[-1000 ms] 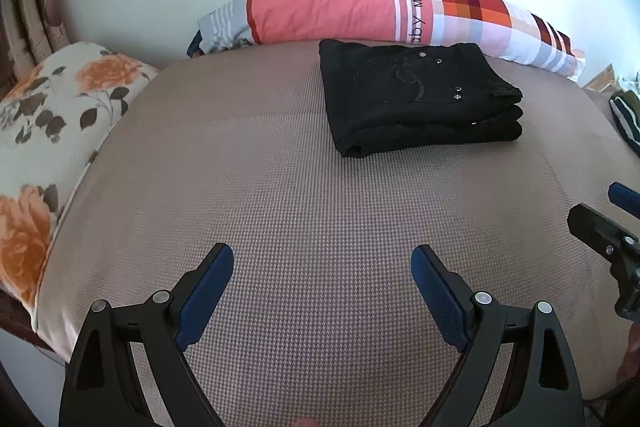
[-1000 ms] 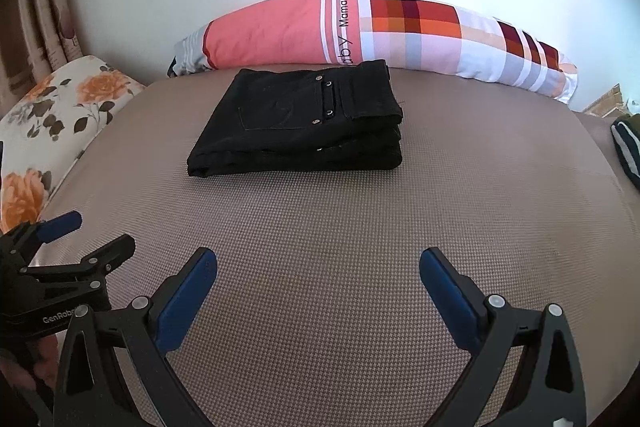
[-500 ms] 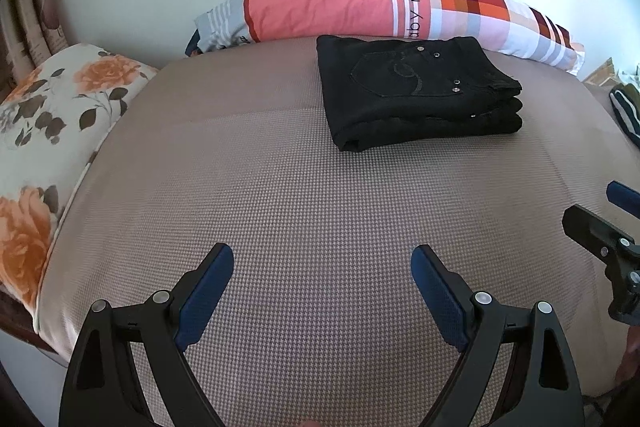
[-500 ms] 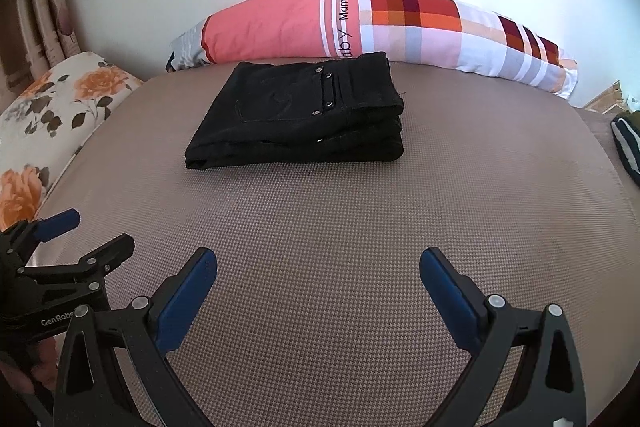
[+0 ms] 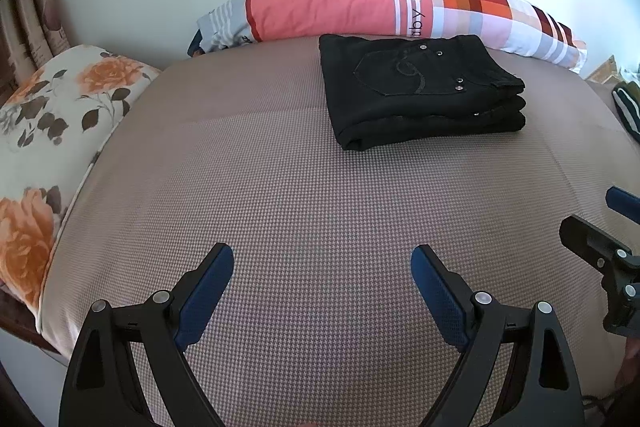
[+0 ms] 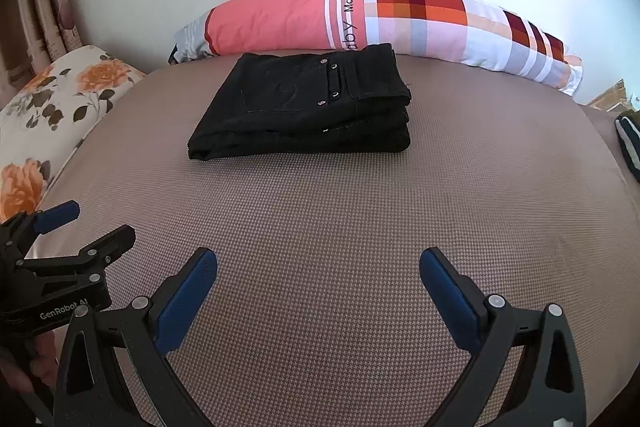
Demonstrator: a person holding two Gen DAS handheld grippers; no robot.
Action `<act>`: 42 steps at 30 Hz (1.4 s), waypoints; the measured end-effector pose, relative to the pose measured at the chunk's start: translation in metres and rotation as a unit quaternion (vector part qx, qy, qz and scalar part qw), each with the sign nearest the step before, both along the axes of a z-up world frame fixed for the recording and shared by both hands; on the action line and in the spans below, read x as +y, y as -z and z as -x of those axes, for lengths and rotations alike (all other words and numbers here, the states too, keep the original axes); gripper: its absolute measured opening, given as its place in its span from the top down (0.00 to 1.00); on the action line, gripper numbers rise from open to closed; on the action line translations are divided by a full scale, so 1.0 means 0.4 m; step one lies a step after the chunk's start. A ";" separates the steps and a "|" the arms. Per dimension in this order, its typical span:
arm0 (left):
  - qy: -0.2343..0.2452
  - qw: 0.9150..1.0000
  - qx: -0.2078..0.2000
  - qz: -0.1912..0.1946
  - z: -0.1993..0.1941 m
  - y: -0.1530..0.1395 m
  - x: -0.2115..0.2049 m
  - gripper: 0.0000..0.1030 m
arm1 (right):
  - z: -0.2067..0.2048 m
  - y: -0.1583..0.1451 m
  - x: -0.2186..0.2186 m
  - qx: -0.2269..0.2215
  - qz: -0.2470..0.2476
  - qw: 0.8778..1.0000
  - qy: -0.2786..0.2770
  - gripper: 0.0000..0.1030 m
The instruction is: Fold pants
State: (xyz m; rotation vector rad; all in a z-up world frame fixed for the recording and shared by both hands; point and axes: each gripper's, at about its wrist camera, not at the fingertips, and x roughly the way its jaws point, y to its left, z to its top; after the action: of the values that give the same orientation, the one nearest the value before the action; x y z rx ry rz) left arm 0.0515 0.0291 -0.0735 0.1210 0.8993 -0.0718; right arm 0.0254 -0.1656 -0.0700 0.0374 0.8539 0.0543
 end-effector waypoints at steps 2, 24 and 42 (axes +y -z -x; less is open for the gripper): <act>0.000 1.000 0.000 -0.001 0.002 0.000 0.000 0.12 | -0.001 0.001 -0.001 0.001 0.000 1.000 0.001 0.03; 0.007 1.000 -0.010 -0.014 -0.001 0.004 -0.001 0.12 | 0.004 0.007 -0.004 0.009 -0.002 1.000 0.005 0.03; 0.008 1.000 -0.011 -0.019 -0.005 0.004 0.003 0.12 | 0.004 0.015 -0.002 0.014 -0.001 1.000 0.006 0.03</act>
State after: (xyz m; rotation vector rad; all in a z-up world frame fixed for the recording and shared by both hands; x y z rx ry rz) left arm 0.0535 0.0304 -0.0753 0.1634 0.8774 -0.0688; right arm 0.0239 -0.1663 -0.0762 0.0459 0.8816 0.0444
